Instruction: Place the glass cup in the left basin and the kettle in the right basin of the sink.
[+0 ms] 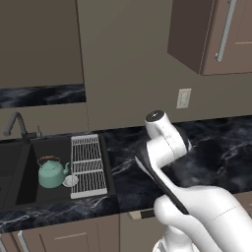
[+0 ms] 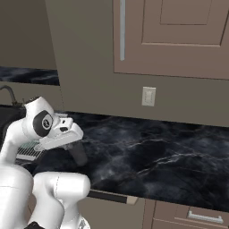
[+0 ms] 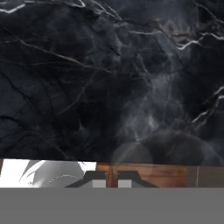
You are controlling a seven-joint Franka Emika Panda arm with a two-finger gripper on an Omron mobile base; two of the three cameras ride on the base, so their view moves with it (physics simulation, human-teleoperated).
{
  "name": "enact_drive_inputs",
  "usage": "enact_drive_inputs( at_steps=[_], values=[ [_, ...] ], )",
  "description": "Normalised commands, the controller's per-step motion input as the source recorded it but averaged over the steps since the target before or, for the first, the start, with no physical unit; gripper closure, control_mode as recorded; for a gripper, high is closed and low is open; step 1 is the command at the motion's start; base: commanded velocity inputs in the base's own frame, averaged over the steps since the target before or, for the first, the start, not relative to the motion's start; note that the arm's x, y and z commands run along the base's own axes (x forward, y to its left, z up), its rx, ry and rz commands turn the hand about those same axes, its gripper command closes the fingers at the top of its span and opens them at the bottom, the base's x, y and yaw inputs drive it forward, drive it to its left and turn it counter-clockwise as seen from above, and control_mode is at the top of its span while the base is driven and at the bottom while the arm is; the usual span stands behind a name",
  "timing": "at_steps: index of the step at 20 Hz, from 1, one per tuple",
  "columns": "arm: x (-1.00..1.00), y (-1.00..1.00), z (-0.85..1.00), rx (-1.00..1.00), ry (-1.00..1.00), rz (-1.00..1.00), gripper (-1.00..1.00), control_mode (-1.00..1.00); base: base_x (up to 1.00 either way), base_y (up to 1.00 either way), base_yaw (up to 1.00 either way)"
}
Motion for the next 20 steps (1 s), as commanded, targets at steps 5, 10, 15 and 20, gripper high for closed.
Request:
enact_drive_inputs(
  at_steps=[5, 10, 15, 20],
  values=[
    [0.19, -0.11, 0.01, 0.03, 0.0, 0.0, 1.0, -1.0, 0.0, 0.0, 0.0],
    [0.01, -0.07, 0.06, 0.13, 0.0, 0.0, 1.0, -1.0, 0.0, 0.0, 0.0],
    [0.0, -0.03, 0.11, 0.19, 0.0, 0.0, 1.0, -1.0, 0.0, 0.0, 0.0],
    [-0.01, -0.01, 0.01, 0.12, 0.0, 0.0, 1.0, 1.0, -0.06, 0.0, 0.0]
  ],
)
